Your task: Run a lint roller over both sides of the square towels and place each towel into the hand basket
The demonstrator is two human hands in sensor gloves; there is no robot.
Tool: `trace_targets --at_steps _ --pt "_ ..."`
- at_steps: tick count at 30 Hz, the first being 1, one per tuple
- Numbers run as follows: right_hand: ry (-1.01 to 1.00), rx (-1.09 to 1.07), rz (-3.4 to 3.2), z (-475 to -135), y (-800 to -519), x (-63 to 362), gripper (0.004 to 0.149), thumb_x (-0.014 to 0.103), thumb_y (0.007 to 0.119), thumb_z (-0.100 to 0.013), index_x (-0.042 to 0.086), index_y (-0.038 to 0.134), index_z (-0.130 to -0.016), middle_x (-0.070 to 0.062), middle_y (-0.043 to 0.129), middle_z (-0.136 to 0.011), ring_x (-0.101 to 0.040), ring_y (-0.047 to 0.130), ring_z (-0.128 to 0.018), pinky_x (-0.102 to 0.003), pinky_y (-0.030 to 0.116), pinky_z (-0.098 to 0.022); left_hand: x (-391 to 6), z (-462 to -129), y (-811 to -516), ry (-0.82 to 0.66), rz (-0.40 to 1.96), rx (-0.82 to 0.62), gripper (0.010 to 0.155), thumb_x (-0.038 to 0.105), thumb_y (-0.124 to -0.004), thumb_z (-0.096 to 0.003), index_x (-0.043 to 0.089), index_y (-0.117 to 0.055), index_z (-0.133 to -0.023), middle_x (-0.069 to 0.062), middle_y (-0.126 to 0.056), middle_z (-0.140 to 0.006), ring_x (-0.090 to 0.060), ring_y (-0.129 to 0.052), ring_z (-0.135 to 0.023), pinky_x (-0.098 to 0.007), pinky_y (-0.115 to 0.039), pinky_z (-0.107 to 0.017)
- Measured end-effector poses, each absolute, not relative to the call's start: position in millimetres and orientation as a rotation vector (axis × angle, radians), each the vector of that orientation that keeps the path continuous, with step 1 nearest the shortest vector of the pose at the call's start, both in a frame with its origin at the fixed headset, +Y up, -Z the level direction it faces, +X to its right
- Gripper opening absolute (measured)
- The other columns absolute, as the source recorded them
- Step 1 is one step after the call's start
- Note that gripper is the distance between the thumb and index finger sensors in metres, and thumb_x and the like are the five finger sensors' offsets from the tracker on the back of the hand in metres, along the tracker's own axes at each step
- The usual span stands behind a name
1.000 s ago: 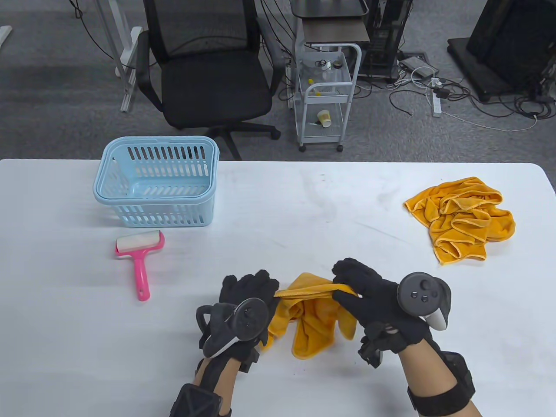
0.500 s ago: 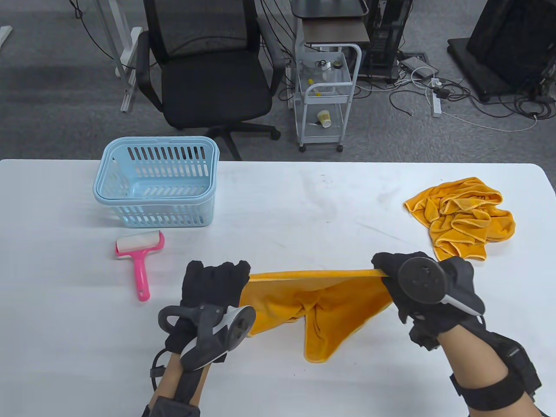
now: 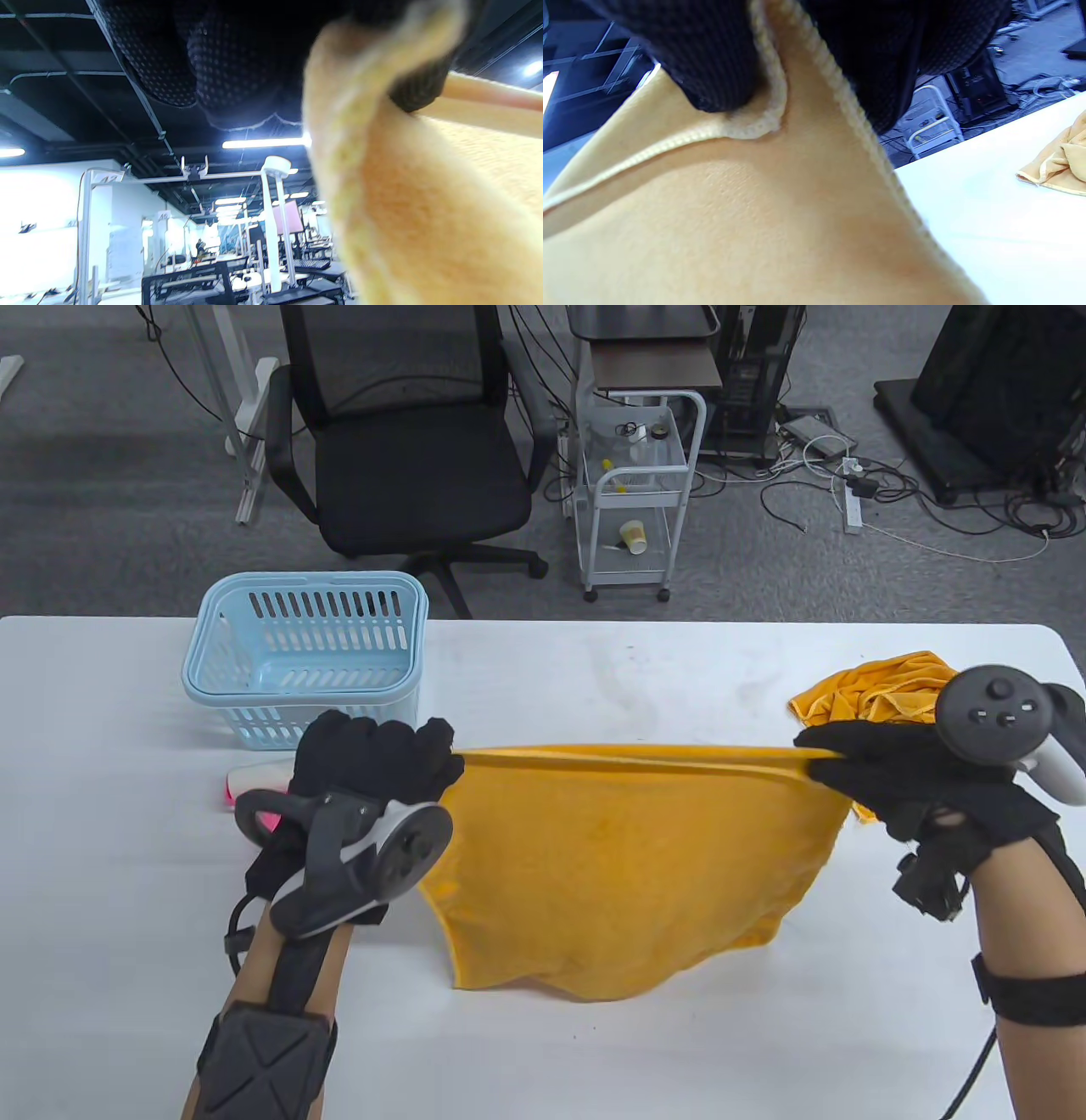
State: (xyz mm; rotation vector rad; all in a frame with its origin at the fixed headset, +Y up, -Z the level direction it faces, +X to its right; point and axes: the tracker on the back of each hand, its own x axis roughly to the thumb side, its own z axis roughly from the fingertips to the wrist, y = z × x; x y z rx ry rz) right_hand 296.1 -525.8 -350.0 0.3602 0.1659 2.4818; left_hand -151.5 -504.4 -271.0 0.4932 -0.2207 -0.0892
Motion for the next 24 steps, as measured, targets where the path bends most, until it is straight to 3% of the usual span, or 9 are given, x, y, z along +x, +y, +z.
trace_targets --at_steps 6,11,14,18,24 --pt "-0.059 0.163 2.415 -392 -529 297 0.046 0.038 0.084 -0.053 0.024 0.081 -0.096 -0.013 0.082 -0.095 -0.045 0.075 -0.091 -0.070 0.057 -0.067 -143 -320 -505 -0.167 -0.084 0.509 0.037 0.043 -0.081 -0.0485 0.043 -0.079 -0.085 0.012 -0.095 -0.073 -0.019 -0.098 -0.068 -0.060 -0.068 -0.073" --pt "-0.355 0.210 2.341 -387 -499 305 0.044 0.037 0.084 -0.052 0.031 0.079 -0.096 -0.008 0.076 -0.101 -0.040 0.067 -0.100 -0.069 0.051 -0.073 -135 -299 -473 -0.178 -0.157 0.703 0.040 0.036 -0.081 -0.0515 0.048 -0.072 -0.088 0.014 -0.085 -0.089 -0.019 -0.089 -0.084 -0.062 -0.061 -0.077" --pt "-0.280 0.338 2.286 -381 -499 309 0.044 0.035 0.087 -0.051 0.031 0.082 -0.094 -0.008 0.077 -0.102 -0.041 0.066 -0.101 -0.071 0.050 -0.072 -135 -277 -475 -0.192 -0.254 0.775 0.040 0.034 -0.081 -0.0520 0.049 -0.071 -0.088 0.015 -0.080 -0.093 -0.018 -0.087 -0.087 -0.061 -0.060 -0.078" --pt "-0.016 0.476 2.422 -374 -529 304 0.043 0.034 0.088 -0.051 0.029 0.084 -0.094 -0.011 0.077 -0.103 -0.044 0.066 -0.100 -0.073 0.052 -0.069 -136 -251 -522 -0.271 -0.376 0.677 0.040 0.035 -0.083 -0.0514 0.048 -0.073 -0.088 0.015 -0.082 -0.092 -0.018 -0.088 -0.085 -0.062 -0.061 -0.078" --pt "0.409 0.551 2.623 -360 -628 279 0.044 0.032 0.087 -0.052 0.028 0.083 -0.095 -0.014 0.072 -0.106 -0.046 0.061 -0.102 -0.073 0.051 -0.068 -126 -228 -654 -0.416 -0.524 0.347 0.039 0.036 -0.083 -0.0506 0.046 -0.075 -0.087 0.015 -0.084 -0.091 -0.017 -0.090 -0.084 -0.062 -0.061 -0.077"
